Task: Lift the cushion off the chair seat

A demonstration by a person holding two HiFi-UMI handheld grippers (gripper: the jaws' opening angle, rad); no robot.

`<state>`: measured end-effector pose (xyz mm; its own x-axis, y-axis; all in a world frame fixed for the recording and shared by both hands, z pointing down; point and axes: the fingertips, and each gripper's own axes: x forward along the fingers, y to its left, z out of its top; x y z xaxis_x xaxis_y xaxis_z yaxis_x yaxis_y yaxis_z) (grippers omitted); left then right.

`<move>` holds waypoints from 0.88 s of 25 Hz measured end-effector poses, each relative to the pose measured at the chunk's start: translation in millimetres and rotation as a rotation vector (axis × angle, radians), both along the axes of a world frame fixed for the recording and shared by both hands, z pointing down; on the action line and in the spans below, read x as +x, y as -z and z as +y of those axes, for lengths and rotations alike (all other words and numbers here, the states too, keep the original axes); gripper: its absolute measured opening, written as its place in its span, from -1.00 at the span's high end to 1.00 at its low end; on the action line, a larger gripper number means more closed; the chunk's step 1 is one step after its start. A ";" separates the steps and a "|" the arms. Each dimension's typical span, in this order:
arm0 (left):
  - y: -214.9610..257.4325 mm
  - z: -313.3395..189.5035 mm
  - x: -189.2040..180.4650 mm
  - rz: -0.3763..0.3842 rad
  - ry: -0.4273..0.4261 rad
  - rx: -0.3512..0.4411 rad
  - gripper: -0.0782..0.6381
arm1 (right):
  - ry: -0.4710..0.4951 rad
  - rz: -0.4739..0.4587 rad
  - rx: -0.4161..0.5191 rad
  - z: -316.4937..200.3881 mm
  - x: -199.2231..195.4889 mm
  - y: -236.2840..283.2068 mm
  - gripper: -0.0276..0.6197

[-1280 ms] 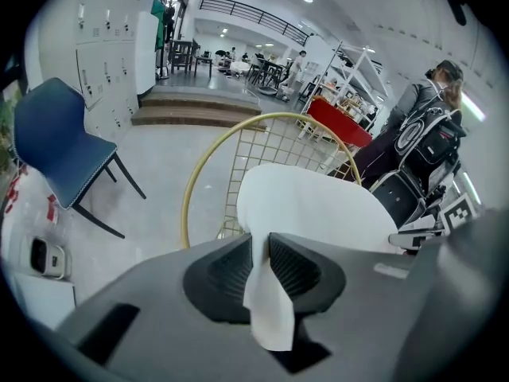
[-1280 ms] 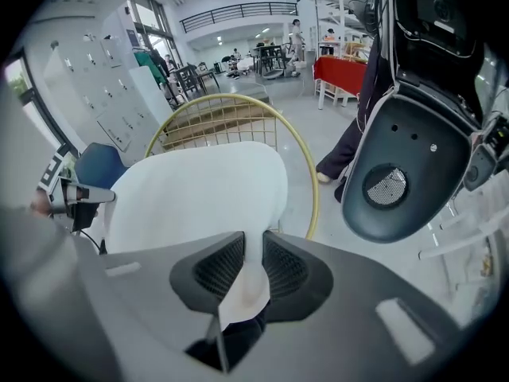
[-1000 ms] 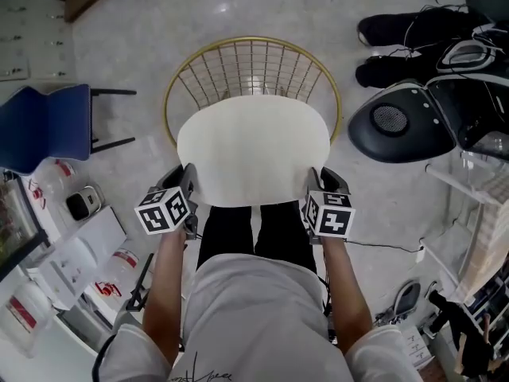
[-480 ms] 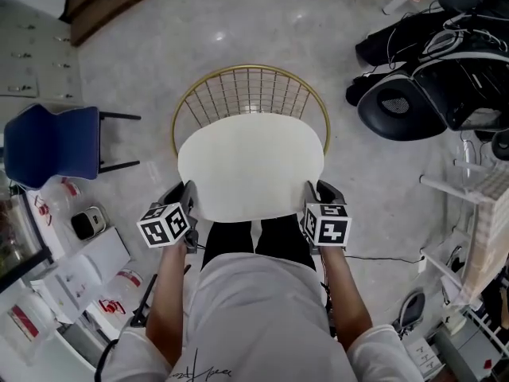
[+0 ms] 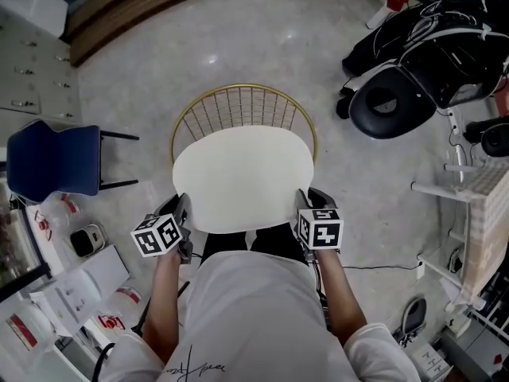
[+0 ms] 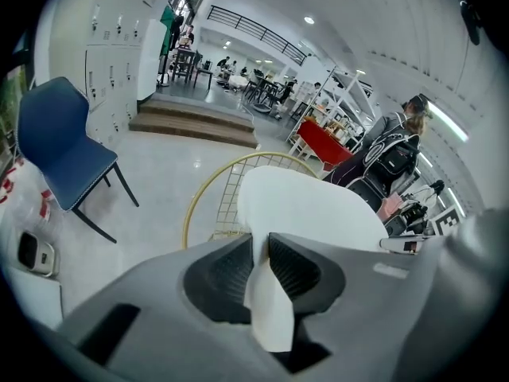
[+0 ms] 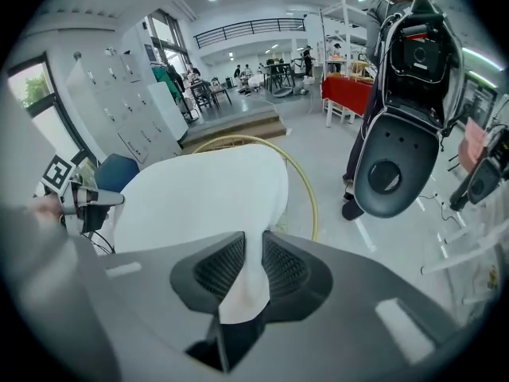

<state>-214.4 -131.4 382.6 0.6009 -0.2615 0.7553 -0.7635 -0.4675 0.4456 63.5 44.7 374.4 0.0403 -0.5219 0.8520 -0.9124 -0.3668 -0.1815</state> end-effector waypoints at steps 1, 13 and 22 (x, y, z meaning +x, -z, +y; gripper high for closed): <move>1.6 1.8 -0.3 0.000 -0.008 0.007 0.61 | -0.009 -0.003 0.004 3.8 -1.5 -0.3 0.67; 48.6 -4.3 11.7 0.078 -0.057 0.064 0.61 | -0.017 -0.098 0.069 8.6 1.9 27.9 0.69; 76.5 -16.4 18.4 0.130 -0.068 0.110 0.61 | 0.018 -0.138 0.129 -2.4 6.3 58.1 0.70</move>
<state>-196.0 -147.8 306.1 0.7106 -0.2941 0.6392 -0.6680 -0.5672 0.4817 69.9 42.2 316.3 -0.0825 -0.6264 0.7751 -0.8820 -0.3162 -0.3493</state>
